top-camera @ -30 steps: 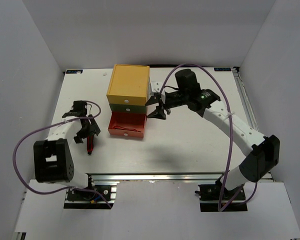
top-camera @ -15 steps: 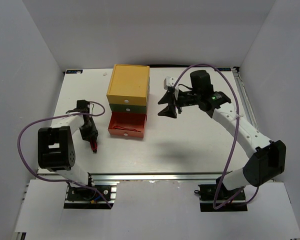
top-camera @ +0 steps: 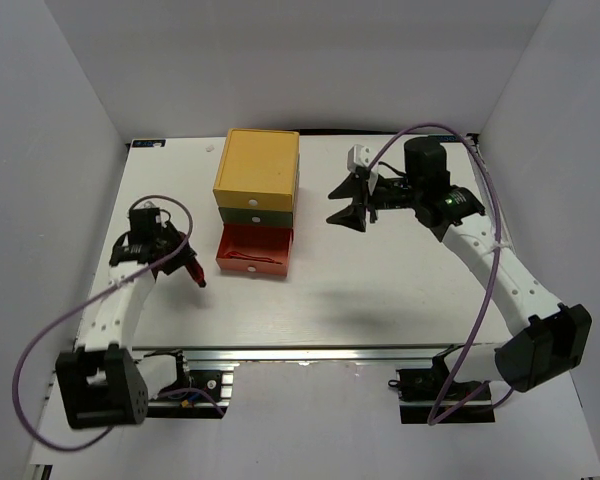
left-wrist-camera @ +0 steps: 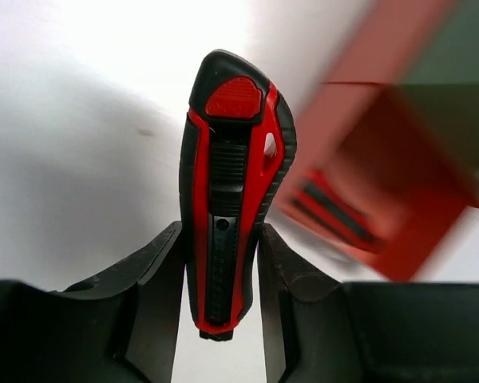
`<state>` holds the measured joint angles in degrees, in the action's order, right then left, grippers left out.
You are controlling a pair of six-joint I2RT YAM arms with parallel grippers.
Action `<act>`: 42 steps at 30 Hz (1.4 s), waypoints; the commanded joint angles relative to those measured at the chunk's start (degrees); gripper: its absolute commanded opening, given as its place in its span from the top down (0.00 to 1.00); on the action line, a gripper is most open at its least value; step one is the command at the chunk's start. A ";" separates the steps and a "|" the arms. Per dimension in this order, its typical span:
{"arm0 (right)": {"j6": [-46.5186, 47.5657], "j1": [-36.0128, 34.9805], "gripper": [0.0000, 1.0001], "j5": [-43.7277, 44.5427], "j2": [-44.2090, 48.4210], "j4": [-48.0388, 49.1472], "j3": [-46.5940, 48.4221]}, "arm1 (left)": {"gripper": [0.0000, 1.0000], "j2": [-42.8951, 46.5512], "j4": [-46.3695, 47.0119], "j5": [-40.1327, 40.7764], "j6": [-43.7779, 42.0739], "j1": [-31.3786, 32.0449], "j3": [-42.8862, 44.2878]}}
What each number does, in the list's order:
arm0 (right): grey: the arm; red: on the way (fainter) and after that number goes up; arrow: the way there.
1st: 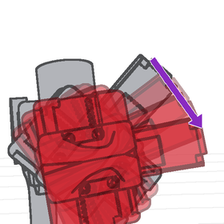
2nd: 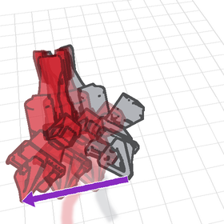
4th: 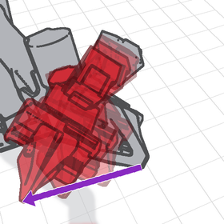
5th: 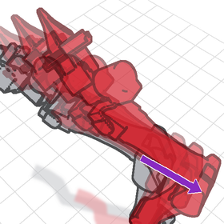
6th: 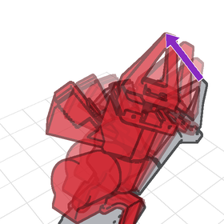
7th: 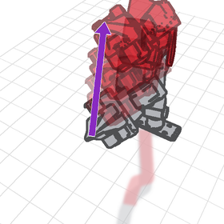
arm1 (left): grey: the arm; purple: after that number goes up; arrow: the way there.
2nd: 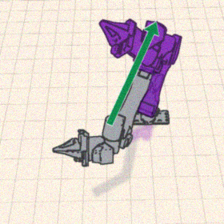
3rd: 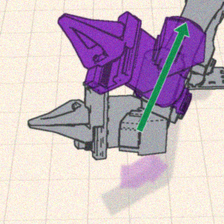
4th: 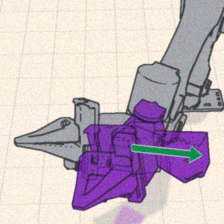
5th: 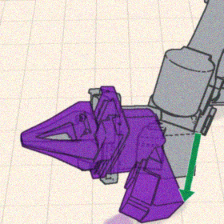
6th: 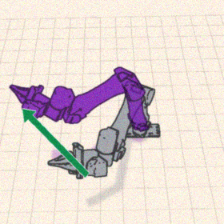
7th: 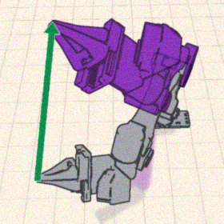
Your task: Sort the tools into containers
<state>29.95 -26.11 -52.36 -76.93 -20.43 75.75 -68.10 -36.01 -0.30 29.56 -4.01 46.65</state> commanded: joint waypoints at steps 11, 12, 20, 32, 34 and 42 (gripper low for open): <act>-8.59 6.42 0.35 0.59 2.66 10.49 -6.31 | 1.00 15.56 29.05 -8.87 40.65 12.96 -13.79; -8.68 6.51 0.36 0.50 2.66 10.49 -6.40 | 1.00 14.49 29.33 -7.63 41.53 14.80 -12.83; -8.60 8.44 0.35 0.68 4.59 10.67 -9.12 | 0.96 4.12 23.28 3.45 49.09 19.39 -6.93; -8.25 10.37 0.34 0.50 5.03 10.49 -10.88 | 0.50 -4.15 29.24 1.79 53.06 21.50 -5.08; -8.16 10.55 0.34 0.50 4.77 10.23 -10.88 | 0.45 -4.68 30.11 0.74 53.14 21.68 -4.73; -8.07 11.25 0.32 1.03 4.24 10.05 -11.32 | 0.24 -4.86 29.07 -3.22 51.30 21.94 -3.32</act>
<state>22.04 -15.46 -51.05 -73.28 -11.77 64.77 -74.41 -7.60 -1.39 81.95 17.56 41.17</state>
